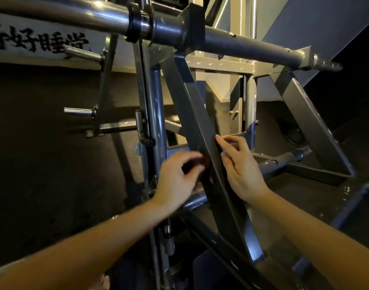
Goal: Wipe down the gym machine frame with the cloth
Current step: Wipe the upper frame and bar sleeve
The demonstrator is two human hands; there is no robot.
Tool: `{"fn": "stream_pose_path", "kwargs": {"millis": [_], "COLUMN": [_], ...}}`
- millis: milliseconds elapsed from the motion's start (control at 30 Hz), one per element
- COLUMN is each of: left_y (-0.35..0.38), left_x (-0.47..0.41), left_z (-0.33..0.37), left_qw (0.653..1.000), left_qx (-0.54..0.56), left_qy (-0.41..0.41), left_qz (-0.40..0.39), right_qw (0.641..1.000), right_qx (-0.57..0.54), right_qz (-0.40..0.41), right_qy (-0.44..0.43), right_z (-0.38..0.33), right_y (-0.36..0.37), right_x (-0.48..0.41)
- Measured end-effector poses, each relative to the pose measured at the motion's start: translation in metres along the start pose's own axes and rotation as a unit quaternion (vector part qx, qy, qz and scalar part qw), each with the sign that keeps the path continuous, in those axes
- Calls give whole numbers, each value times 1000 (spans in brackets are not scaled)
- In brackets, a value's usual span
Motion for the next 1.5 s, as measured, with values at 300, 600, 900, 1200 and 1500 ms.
{"fn": "stream_pose_path", "kwargs": {"millis": [300, 600, 900, 1200, 1500], "left_y": [24, 5, 55, 29, 54], "left_x": [39, -27, 108, -3, 103], "left_z": [14, -2, 30, 6, 37], "left_qw": [992, 986, 992, 976, 995], "left_qx": [53, 65, 80, 69, 71], "left_qy": [-89, -104, -77, -121, -40], "left_qz": [68, 110, 51, 171, 54], "right_qw": [999, 998, 998, 999, 998], "right_qx": [-11, -34, -24, -19, -23], "right_qz": [37, 41, 48, 45, 52], "right_qy": [-28, -17, -15, -22, -18], "right_z": [3, 1, 3, -1, -3], "right_y": [11, 13, 13, 13, 14], "right_x": [3, 4, 2, 3, 4]}}
Point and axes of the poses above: each hand's wrist, its own x-axis away from the middle knuckle, its own y-axis out of the palm, z = x × y, the point moved 2 cm from there along -x, towards the middle knuckle, and after that the axes turned 13 degrees about -x, right-handed, at the moved point
